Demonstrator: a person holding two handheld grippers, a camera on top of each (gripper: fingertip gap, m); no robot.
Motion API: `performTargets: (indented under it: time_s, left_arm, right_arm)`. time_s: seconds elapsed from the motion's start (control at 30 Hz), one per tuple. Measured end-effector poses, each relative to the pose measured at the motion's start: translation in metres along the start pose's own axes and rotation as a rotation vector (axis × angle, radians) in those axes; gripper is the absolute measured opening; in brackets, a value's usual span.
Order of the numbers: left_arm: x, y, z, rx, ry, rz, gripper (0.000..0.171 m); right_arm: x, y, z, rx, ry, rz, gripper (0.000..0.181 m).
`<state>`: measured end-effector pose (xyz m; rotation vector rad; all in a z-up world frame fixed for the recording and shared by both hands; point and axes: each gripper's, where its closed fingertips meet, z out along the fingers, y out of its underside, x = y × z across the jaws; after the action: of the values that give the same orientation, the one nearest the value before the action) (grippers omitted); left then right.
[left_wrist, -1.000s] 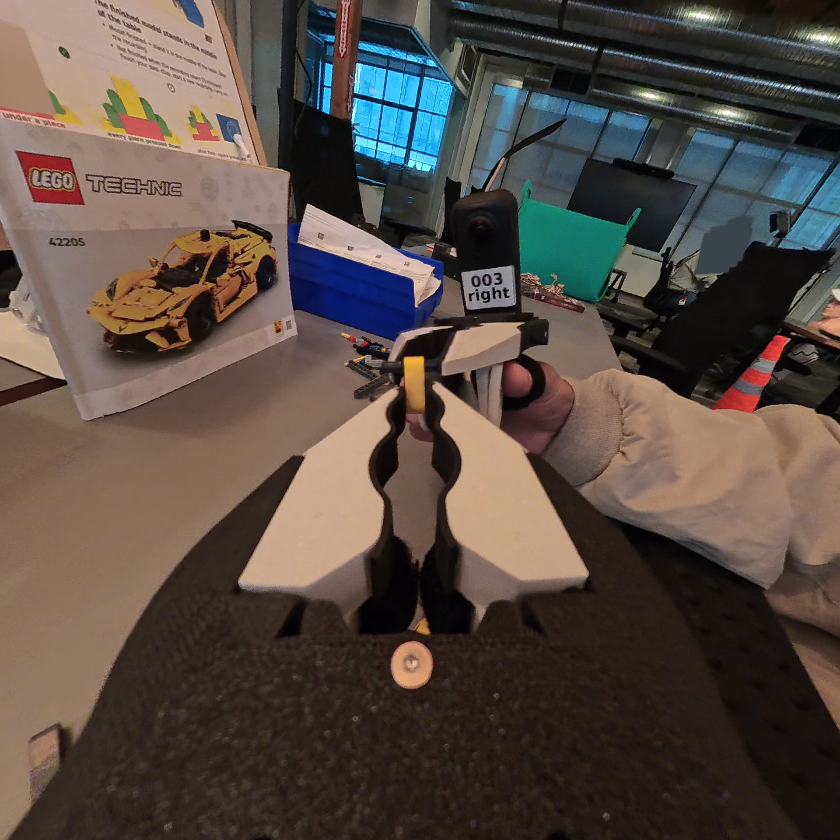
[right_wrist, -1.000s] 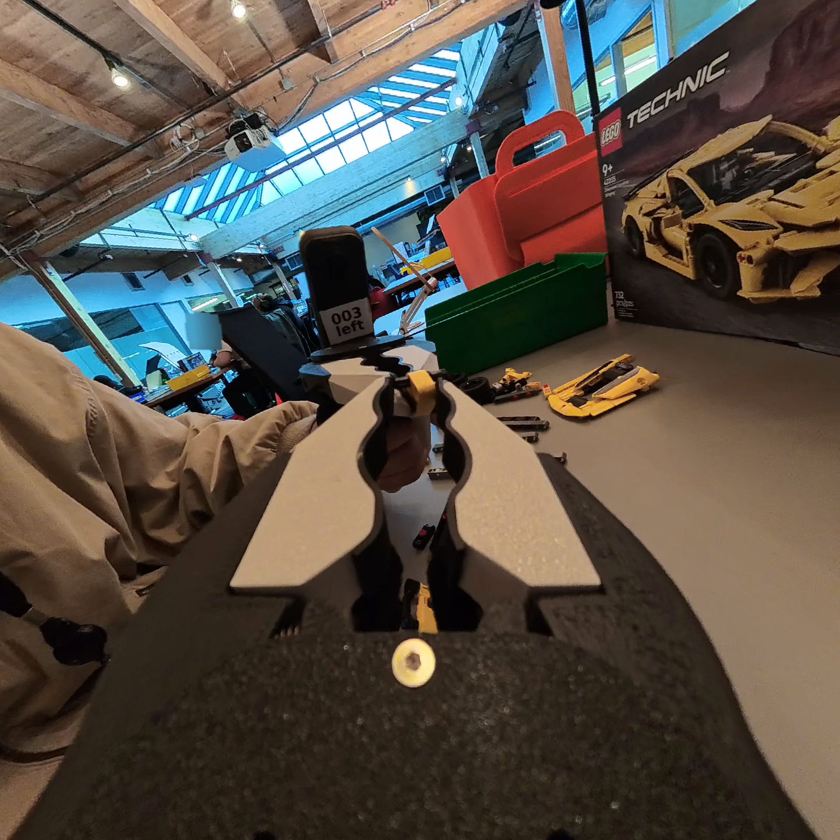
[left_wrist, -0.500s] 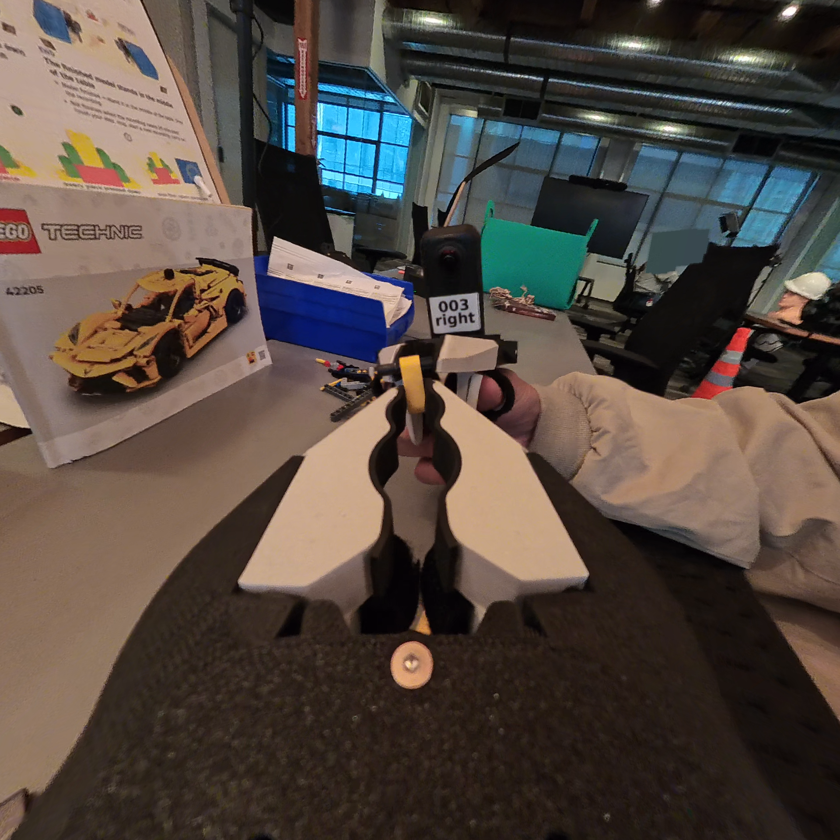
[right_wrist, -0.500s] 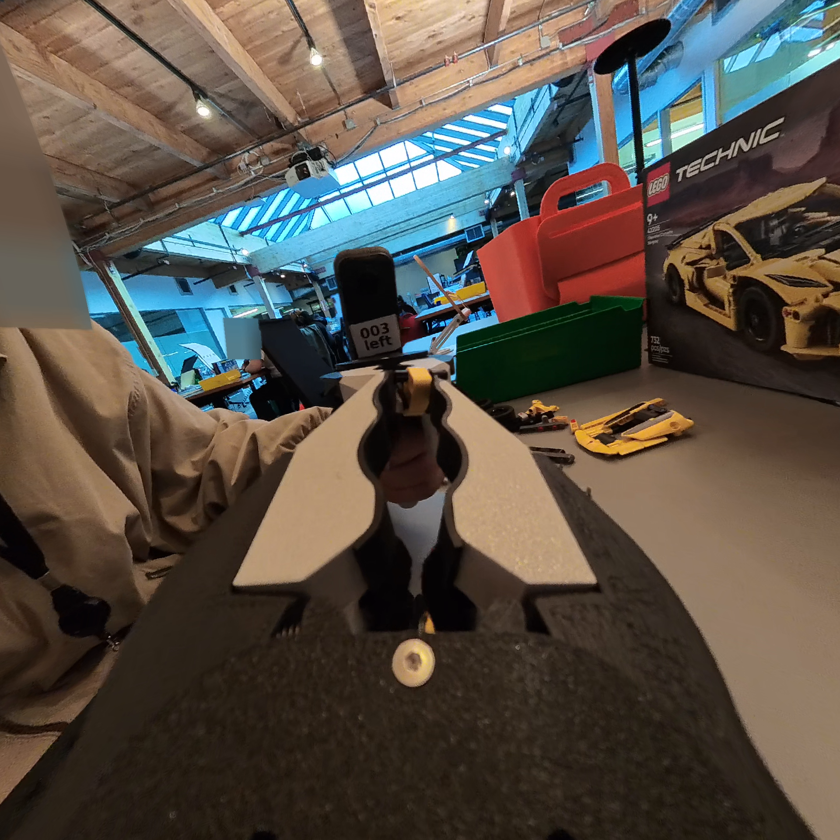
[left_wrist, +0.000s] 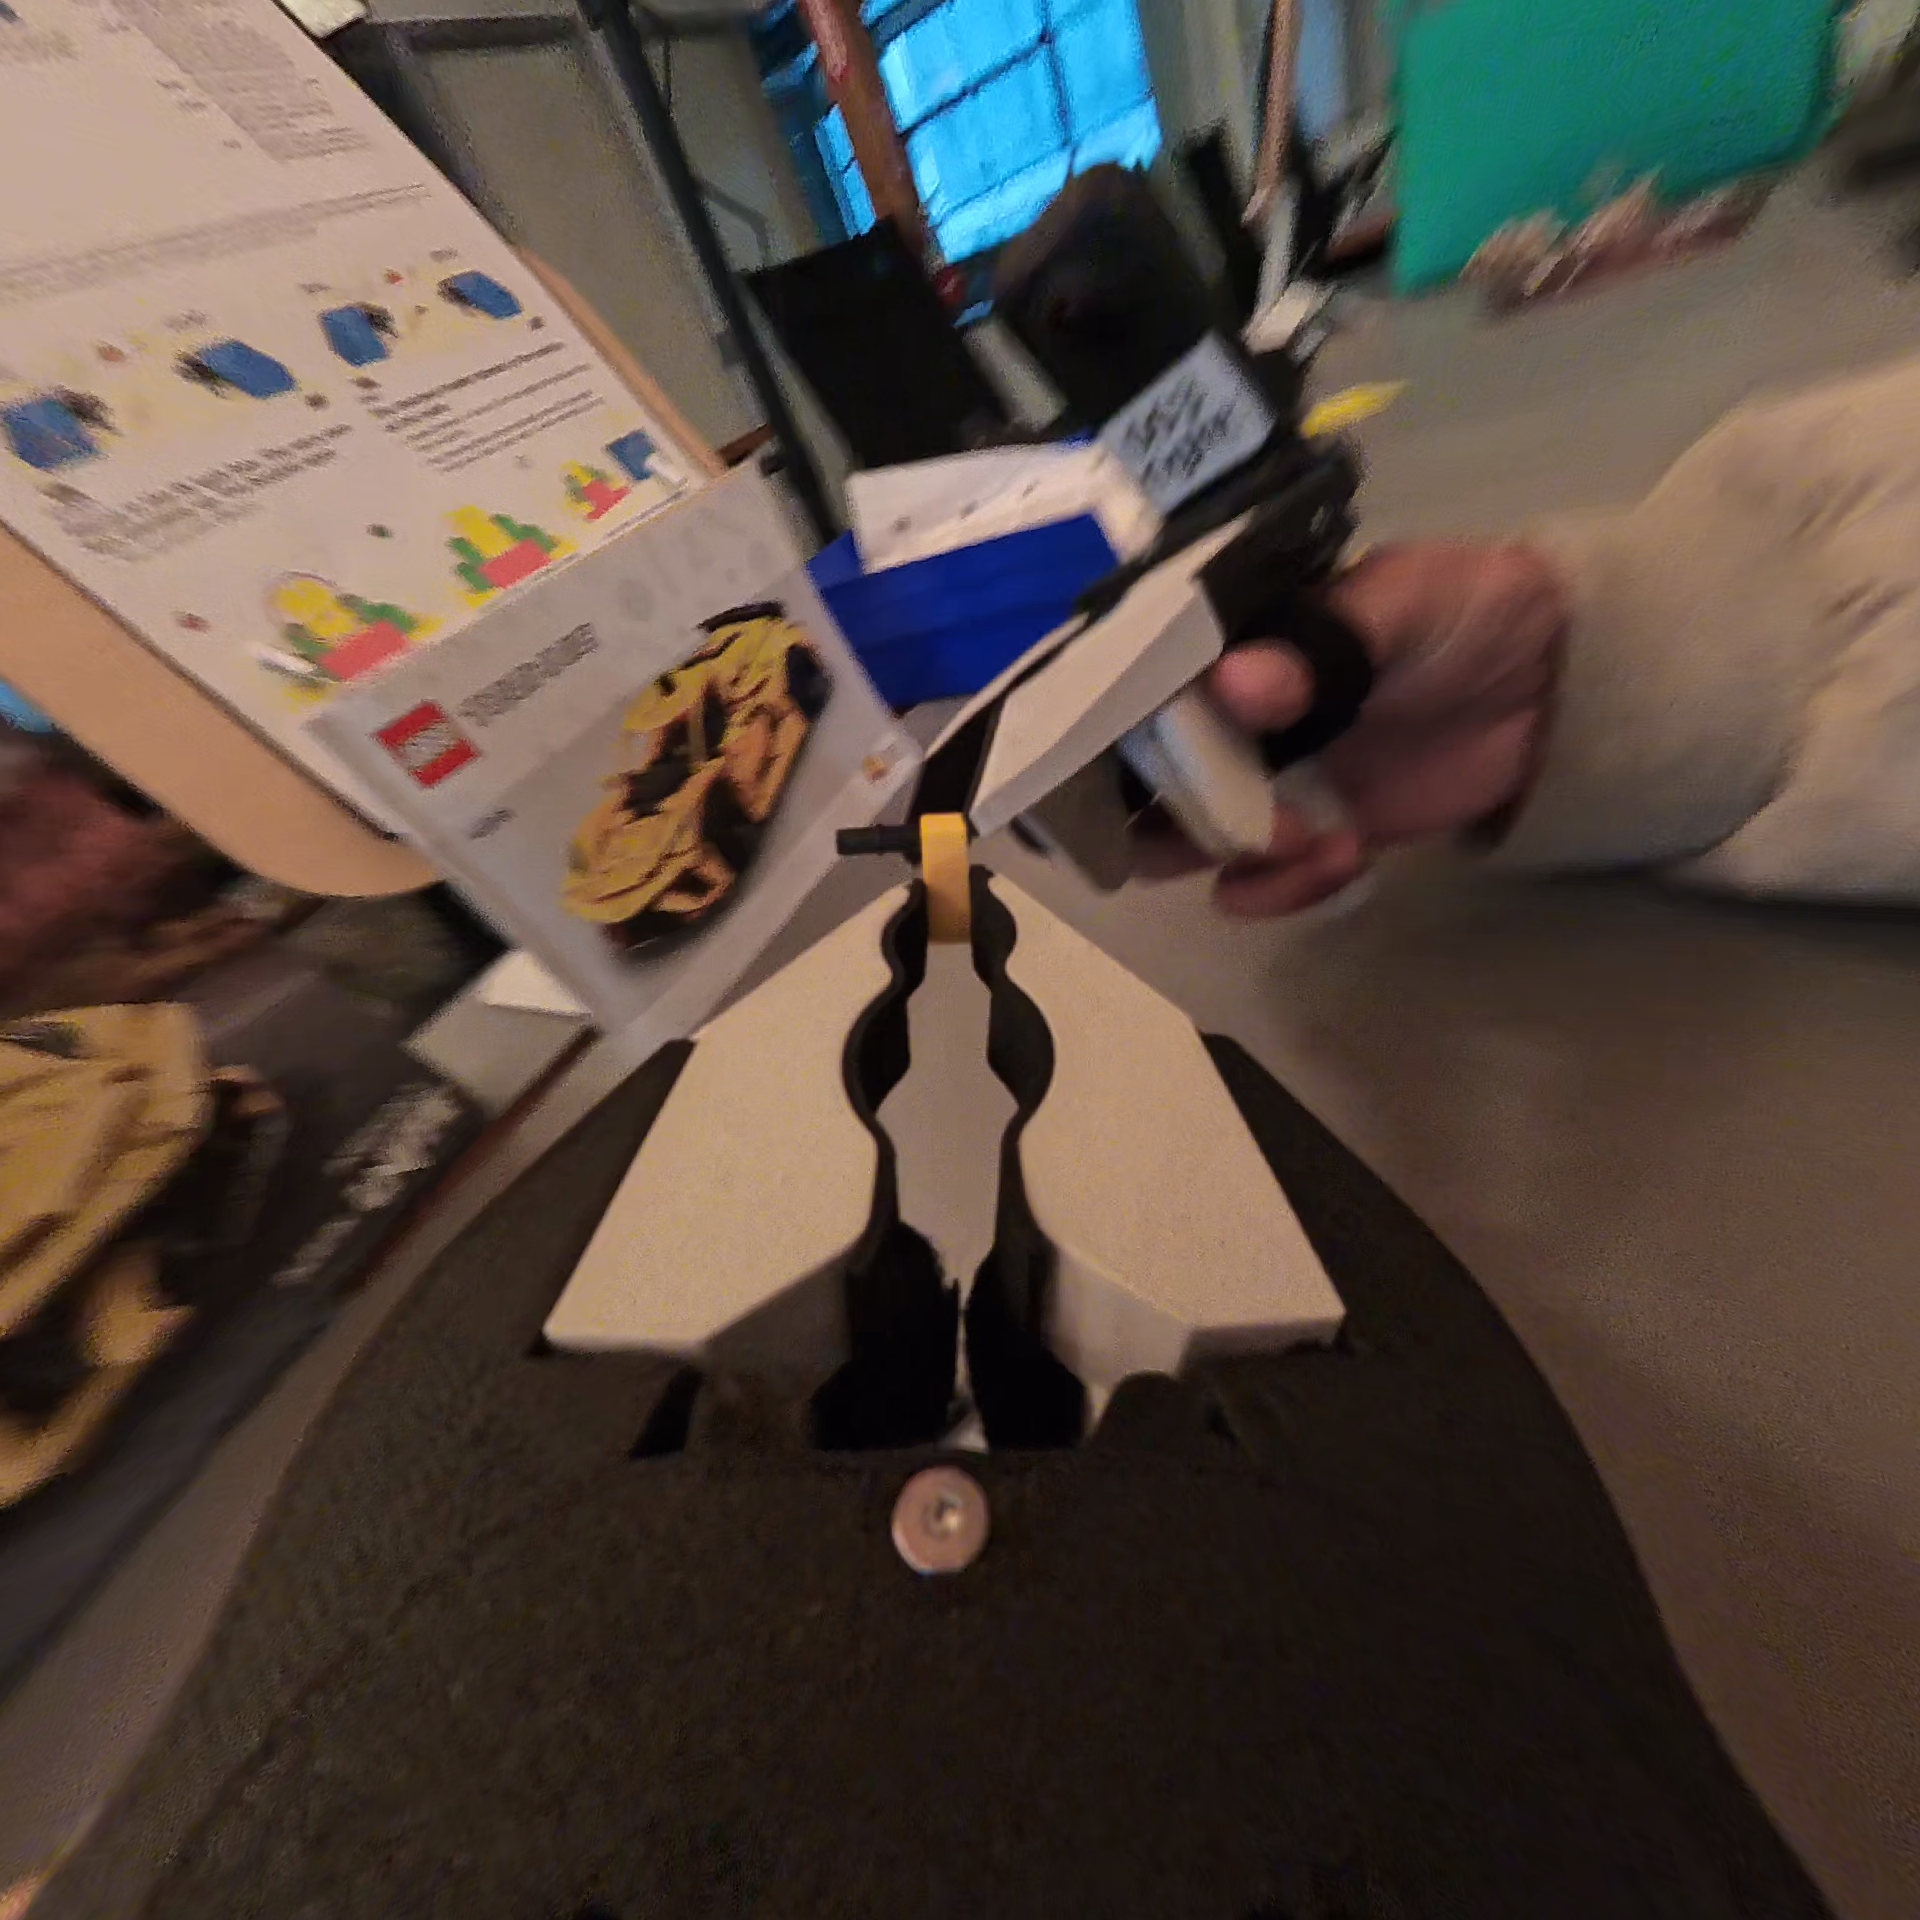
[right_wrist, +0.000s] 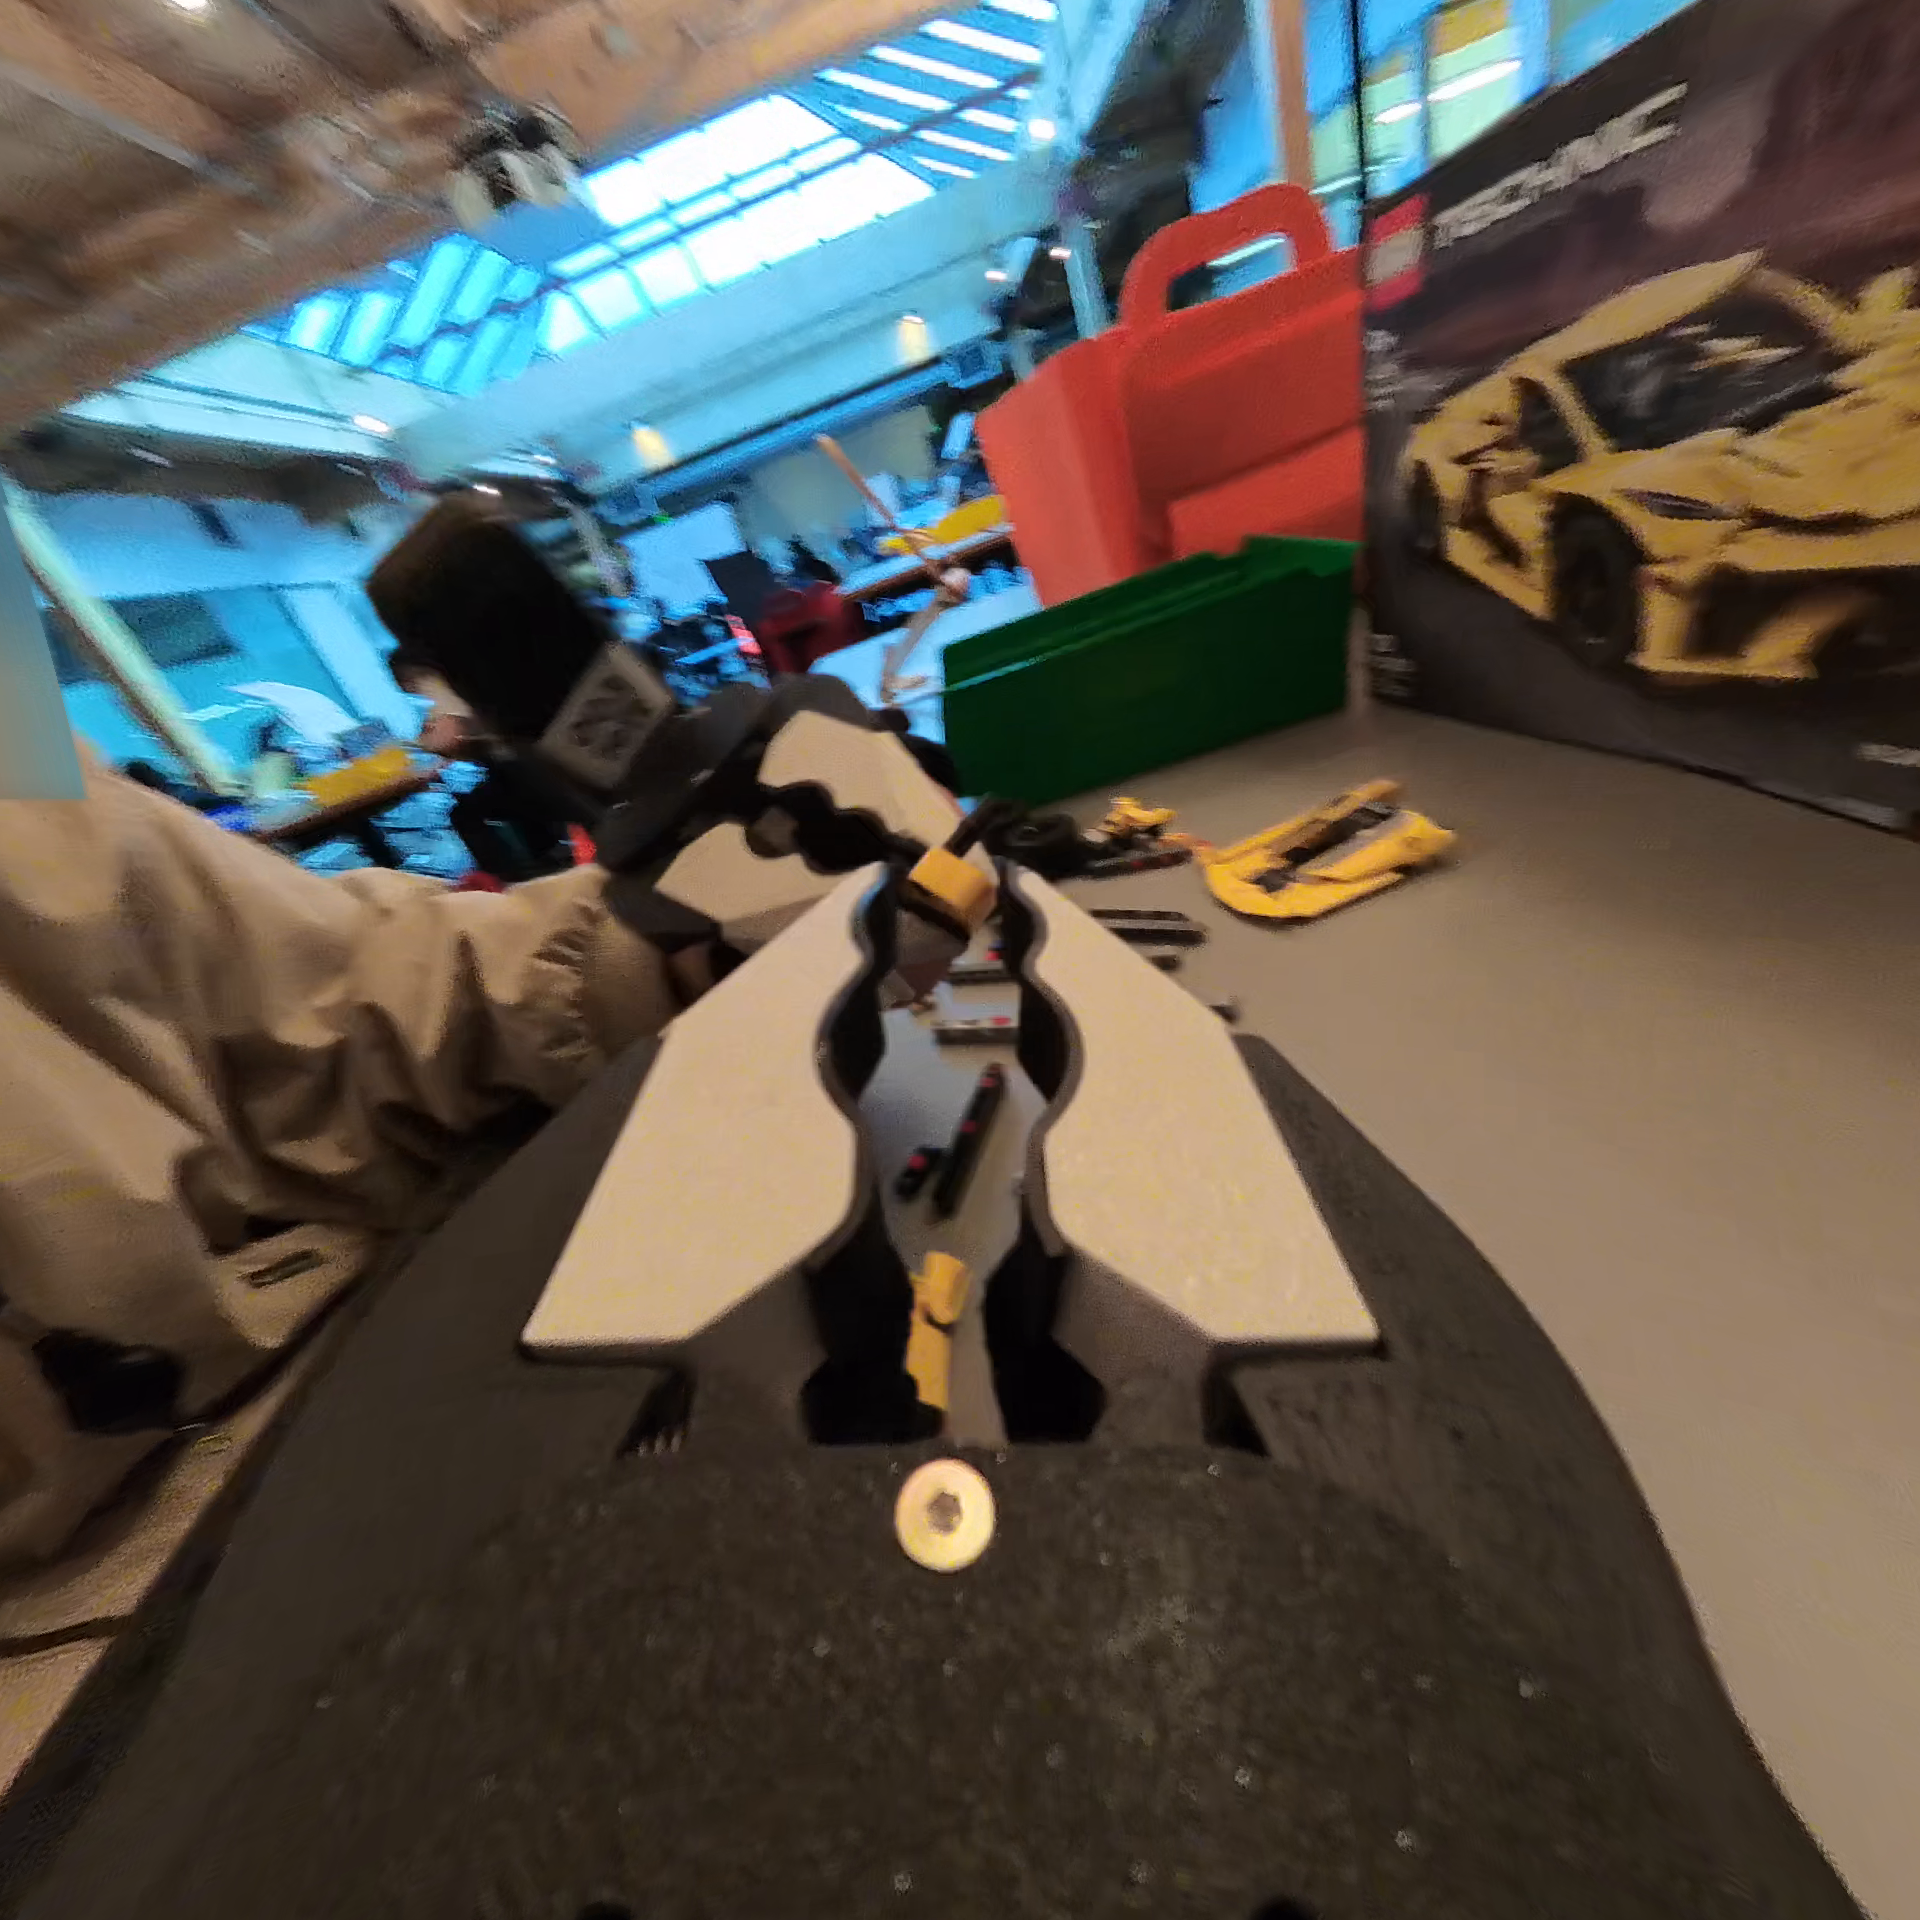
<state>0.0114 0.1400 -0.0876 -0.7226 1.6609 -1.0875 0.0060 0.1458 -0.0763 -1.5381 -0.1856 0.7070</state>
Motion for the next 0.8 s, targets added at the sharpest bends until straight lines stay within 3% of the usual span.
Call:
performTargets:
  time_s: [0.07,0.17,0.3,0.43,0.47,0.53,0.57,0.6,0.7,0.8]
  left_arm:
    - [-0.001,0.013,0.005,-0.069,-0.062,0.148,0.008]
    - [0.003,0.018,0.008,-0.113,-0.101,0.314,0.007]
    - [0.009,0.026,0.011,-0.165,-0.096,0.412,0.007]
    - [0.005,0.03,0.012,-0.201,-0.131,0.434,0.007]
    - [0.001,0.028,0.012,-0.191,-0.156,0.39,0.008]
    - [-0.008,0.027,0.012,-0.165,-0.168,0.146,0.015]
    - [-0.006,0.03,0.014,-0.164,-0.109,-0.022,0.037]
    - [0.001,0.027,0.015,-0.136,-0.023,-0.19,0.042]
    - [0.005,-0.002,0.01,0.058,0.154,-0.568,0.041]
    - [0.007,-0.015,0.004,0.153,0.285,-0.744,0.031]
  right_arm:
    - [0.011,-0.003,-0.004,0.007,0.07,-0.001,0.032]
    - [0.015,0.007,-0.005,-0.059,0.093,-0.008,0.026]
    - [0.014,0.023,-0.001,-0.155,0.093,-0.047,0.009]
    - [0.018,0.025,0.0,-0.169,0.119,-0.039,0.005]
    - [0.018,0.022,0.0,-0.142,0.119,-0.039,0.004]
    - [0.021,0.01,-0.001,-0.038,0.125,-0.014,0.004]
    - [0.019,0.003,-0.003,0.014,0.11,-0.008,0.003]
    - [0.018,-0.002,-0.004,0.047,0.095,-0.003,0.003]
    - [0.008,-0.002,0.002,0.054,0.044,-0.017,0.004]
    - [-0.006,-0.006,0.007,0.084,-0.031,-0.001,0.004]
